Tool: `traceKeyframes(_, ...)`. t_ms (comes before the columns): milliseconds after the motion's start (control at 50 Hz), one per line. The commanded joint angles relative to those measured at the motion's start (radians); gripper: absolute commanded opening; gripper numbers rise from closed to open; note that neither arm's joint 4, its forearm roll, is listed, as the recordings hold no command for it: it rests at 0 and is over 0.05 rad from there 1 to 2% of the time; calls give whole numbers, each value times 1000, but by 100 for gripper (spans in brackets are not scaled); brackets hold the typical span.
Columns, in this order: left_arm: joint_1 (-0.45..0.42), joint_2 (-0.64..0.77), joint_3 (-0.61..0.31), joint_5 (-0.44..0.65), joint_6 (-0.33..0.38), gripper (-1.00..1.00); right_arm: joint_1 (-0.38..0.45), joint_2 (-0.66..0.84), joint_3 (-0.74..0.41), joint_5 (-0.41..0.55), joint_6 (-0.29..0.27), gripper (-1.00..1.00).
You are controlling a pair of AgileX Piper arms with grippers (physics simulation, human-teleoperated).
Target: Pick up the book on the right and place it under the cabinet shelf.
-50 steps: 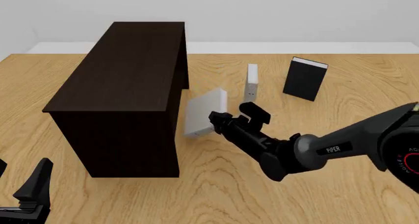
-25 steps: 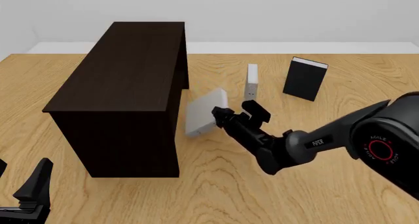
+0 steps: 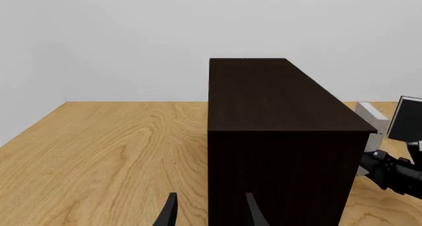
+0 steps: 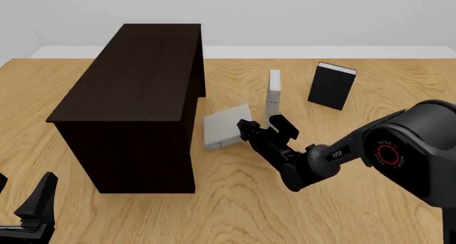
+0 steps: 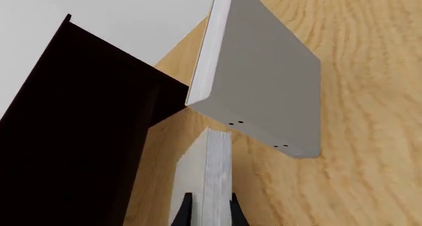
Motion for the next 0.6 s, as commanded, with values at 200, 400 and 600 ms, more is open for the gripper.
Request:
traceKeyframes(200,0,0,0,0,0,100,-6,73,99,36,-13,-100)
traceKeyframes(400,0,0,0,0,0,100,-2,75,108,26,-6,-100)
traceKeyframes(600,0,0,0,0,0,100,3,42,120,39,-22,-100)
